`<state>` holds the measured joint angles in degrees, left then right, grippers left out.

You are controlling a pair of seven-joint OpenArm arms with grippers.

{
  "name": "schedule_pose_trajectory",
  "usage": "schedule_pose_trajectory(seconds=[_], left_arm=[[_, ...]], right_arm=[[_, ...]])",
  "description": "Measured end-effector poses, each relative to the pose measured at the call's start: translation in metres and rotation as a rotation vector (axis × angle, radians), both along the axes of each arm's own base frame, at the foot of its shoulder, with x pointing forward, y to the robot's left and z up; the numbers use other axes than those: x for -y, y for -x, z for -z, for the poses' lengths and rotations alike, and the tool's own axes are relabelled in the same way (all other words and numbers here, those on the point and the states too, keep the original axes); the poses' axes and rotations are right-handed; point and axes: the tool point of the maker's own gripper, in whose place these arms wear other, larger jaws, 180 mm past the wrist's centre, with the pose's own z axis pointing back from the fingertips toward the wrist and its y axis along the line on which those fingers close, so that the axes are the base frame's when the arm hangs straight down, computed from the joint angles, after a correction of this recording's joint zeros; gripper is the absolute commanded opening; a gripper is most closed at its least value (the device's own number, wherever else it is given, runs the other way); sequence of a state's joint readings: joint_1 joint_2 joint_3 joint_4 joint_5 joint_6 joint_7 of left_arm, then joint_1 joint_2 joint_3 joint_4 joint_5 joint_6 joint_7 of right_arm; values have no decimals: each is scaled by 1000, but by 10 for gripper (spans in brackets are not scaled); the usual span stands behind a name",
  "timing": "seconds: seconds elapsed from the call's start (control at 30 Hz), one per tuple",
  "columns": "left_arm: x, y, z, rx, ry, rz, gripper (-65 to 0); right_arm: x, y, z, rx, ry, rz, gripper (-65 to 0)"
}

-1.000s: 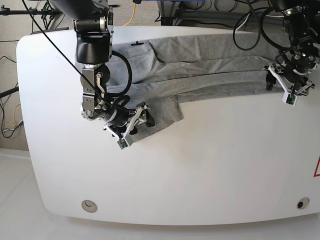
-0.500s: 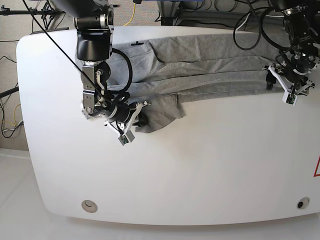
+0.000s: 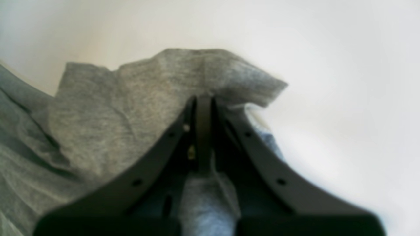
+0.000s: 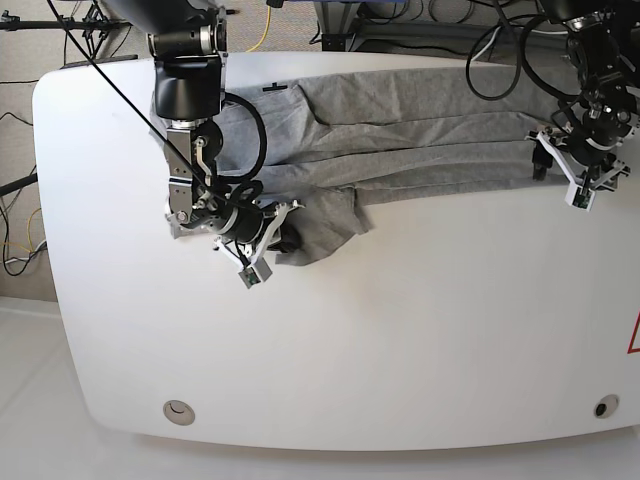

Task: Fold the T-shirt properly
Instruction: 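Pinch the sleeve end of the grey shirt with the right gripper, then drag the pinched shirt end toward the robot with the right gripper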

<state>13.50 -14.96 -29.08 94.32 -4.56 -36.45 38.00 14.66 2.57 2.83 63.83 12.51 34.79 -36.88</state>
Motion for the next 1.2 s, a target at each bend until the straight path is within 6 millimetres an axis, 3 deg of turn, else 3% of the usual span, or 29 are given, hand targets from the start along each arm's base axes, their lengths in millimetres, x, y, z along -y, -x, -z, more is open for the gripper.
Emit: schedule_pose_trajectory(seconds=[0.17, 0.23, 0.43, 0.63, 0.73, 0.93, 1.07, 1.2], left_arm=[[0, 0, 0, 0, 1, 0, -211], [0, 0, 0, 0, 1, -1, -212], [1, 0, 0, 1, 4, -1, -209], [1, 0, 1, -1, 2, 0, -208], [1, 1, 1, -4, 1, -1, -208], [2, 1, 2, -5, 2, -1, -208], [1, 1, 2, -5, 2, -1, -209], [2, 1, 2, -6, 2, -2, -207]], right_arm=[[-4, -1, 0, 20, -36, 7, -379], [-5, -2, -1, 33, -49, 8, -377], [-5, -2, -1, 35, -60, 14, -407], [5, 4, -6, 6, 44, -17, -587], [12, 10, -8, -15, 108, -39, -644], [27, 38, -22, -71, 237, -126, -650], [26, 43, -44, -1, 225, -134, -650], [33, 61, -50, 5, 250, -136, -650]])
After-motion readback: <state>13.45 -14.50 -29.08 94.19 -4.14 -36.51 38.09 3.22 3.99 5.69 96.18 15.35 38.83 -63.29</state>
